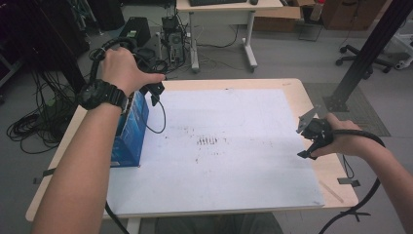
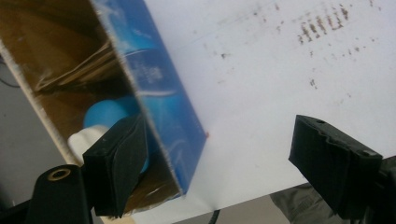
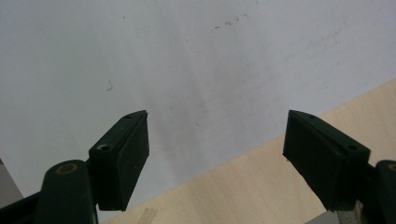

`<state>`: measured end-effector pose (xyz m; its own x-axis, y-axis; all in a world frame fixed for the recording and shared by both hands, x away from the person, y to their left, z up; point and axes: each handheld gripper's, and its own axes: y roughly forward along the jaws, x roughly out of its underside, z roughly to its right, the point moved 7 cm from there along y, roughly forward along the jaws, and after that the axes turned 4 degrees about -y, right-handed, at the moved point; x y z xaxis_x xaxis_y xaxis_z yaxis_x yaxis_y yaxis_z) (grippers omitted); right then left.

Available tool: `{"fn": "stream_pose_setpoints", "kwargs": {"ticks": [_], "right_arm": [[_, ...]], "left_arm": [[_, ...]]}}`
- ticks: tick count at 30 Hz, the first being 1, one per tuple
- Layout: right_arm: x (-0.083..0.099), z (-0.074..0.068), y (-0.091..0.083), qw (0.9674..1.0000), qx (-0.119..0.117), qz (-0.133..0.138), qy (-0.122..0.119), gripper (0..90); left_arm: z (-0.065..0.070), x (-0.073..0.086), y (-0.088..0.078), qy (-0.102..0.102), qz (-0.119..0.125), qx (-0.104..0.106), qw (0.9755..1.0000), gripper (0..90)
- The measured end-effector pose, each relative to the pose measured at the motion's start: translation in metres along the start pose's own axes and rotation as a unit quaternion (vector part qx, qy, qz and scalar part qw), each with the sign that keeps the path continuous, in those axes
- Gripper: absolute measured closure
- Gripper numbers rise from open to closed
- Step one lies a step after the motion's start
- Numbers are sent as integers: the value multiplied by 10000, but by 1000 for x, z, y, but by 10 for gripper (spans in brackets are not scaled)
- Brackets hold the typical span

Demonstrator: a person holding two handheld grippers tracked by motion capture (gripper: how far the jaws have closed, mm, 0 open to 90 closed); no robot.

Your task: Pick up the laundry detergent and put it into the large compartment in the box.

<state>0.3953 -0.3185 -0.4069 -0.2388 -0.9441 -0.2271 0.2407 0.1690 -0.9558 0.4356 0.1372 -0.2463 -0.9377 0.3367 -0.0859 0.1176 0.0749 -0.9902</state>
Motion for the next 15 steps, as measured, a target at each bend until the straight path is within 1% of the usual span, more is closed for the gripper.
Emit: {"fn": "stream_pose_setpoints", "kwargs": {"ticks": [1,2,4,5,7,8,9,10,15], "right_arm": [[0,0,0,10000,1,-4,-4,228],[0,0,0,10000,1,-4,-4,228],[0,0,1,10000,-9,-12,-3,227],[0,0,1,10000,-11,-11,0,228],[-1,0,1,10000,-12,-15,2,228],[-1,0,1,10000,-10,-16,-5,228],[-2,0,1,10000,-8,-11,-6,228],[-2,0,1,10000,-16,-9,3,228],[-4,-1,-1,10000,0,-3,-5,228]], "left_arm": [[4,-1,2,50,6,9,10000,194],[4,-1,2,50,6,9,10000,194],[9,-2,4,163,8,3,9999,194],[16,-2,8,266,-16,-8,9996,194],[22,-3,11,363,-17,60,9993,194],[22,-3,11,363,-17,60,9993,194],[28,-4,13,462,-3,84,9989,194],[31,-4,14,507,1,76,9987,194],[42,-6,22,652,30,92,9978,194]]}}
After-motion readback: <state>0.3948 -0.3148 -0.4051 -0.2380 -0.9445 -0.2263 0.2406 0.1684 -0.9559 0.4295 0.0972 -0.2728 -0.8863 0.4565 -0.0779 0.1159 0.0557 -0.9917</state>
